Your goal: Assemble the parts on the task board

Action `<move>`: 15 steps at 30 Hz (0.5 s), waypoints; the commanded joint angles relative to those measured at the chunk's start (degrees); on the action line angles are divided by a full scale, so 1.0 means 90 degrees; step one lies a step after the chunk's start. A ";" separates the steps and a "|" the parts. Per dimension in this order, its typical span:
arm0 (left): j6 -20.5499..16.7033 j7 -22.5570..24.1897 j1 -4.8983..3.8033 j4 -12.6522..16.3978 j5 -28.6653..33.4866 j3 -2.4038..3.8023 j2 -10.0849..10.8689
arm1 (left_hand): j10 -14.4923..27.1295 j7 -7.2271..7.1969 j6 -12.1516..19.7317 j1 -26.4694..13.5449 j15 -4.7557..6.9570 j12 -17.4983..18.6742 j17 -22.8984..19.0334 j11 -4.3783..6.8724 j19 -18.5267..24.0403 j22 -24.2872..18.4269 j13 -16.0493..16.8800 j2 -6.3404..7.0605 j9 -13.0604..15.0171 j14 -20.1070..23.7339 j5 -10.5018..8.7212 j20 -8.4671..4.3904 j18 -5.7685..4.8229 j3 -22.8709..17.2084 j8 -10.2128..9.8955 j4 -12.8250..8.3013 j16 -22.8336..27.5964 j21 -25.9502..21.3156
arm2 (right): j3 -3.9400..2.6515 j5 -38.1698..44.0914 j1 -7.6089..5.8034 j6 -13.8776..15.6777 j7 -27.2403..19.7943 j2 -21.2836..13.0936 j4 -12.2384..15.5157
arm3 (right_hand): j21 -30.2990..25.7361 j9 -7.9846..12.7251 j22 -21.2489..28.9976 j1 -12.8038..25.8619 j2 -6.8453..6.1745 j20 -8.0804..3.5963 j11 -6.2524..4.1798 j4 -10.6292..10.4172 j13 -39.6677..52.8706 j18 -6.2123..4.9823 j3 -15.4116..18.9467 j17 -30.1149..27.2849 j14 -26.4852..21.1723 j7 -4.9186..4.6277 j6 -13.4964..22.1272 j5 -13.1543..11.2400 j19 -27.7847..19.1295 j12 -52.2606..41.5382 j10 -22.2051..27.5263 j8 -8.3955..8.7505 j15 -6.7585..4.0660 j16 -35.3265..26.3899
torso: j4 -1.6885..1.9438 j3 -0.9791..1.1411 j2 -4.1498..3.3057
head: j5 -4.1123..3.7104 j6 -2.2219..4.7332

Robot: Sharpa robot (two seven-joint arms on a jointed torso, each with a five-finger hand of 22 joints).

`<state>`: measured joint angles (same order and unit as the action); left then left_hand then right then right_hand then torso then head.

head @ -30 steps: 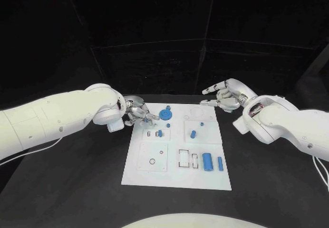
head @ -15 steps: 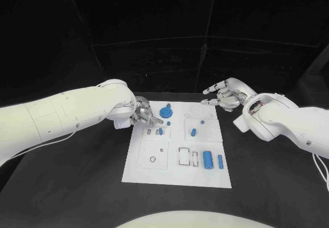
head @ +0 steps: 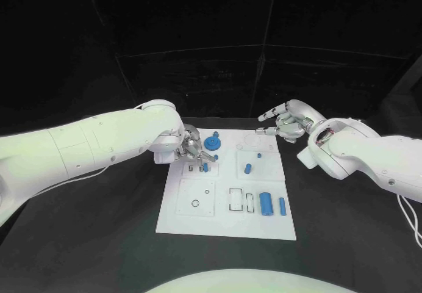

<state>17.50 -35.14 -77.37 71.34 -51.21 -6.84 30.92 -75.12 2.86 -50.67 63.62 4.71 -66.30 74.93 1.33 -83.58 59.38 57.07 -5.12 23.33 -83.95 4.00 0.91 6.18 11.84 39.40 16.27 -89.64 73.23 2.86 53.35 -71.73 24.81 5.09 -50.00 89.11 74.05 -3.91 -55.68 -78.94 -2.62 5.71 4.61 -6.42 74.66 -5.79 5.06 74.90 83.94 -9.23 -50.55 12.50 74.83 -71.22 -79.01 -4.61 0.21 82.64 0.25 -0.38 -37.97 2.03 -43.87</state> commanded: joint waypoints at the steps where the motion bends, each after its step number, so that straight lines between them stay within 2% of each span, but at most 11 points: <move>1: 0.0319 -0.0212 -0.0013 -0.0043 -0.0052 0.0004 -0.0052 | 0.0051 0.0007 0.0033 0.0057 0.0038 -0.0004 0.1628 -0.0002 0.0029 0.0002 -0.0014 -0.0012 0.0005 -0.0661 0.0032 0.0009 -0.0102 0.0012 0.0025 -0.0016 -0.0021 0.0035 | -0.0004 0.0110 -0.0014 -0.0075 0.0040 0.0018 -0.0005 | -0.0034 -0.0006 0.0011 0.0032 0.0022 0.0003 -0.0045 -0.0005 -0.0009 -0.0065 0.0054 0.0200 0.0356 -0.0015 -0.0049 0.0044 -0.0037 -0.0018 0.0006 -0.0034 -0.0060 -0.0033 | 0.0008 -0.0002 0.0001 | -0.0005 -0.0008; 15: 0.0532 -0.0373 -0.0012 -0.0254 -0.0051 -0.0006 -0.0218 | 0.0079 0.0015 0.0092 0.0110 0.0032 0.0004 0.1617 -0.0009 0.0043 -0.0001 -0.0032 -0.0067 0.0044 -0.0659 0.0042 0.0014 -0.0099 -0.0013 0.0064 -0.0025 -0.0017 0.0035 | -0.0003 0.0166 -0.0014 -0.0046 0.0010 0.0071 -0.0029 | -0.0037 -0.0004 0.0011 0.0029 0.0033 0.0000 -0.0047 -0.0017 -0.0001 -0.0064 0.0076 0.0209 0.0359 -0.0013 -0.0049 0.0094 -0.0031 -0.0032 -0.0003 -0.0036 -0.0062 -0.0031 | 0.0000 0.0003 -0.0002 | 0.0025 -0.0055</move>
<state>20.55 -37.45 -77.37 69.19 -51.34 -6.91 29.08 -74.72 2.85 -50.26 64.08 4.70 -66.30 74.92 1.33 -83.57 59.38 56.86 -5.58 23.67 -83.95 4.00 0.91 6.19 11.84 39.62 16.27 -89.64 73.23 2.86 54.29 -71.73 24.63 5.30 -49.44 88.82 74.05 -3.91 -55.63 -78.94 -2.62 5.71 4.61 -6.57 74.65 -5.78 5.53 74.90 84.15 -9.23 -50.55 13.01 74.84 -71.22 -79.01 -4.61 -0.01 82.64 0.27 -0.40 -37.99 2.21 -44.35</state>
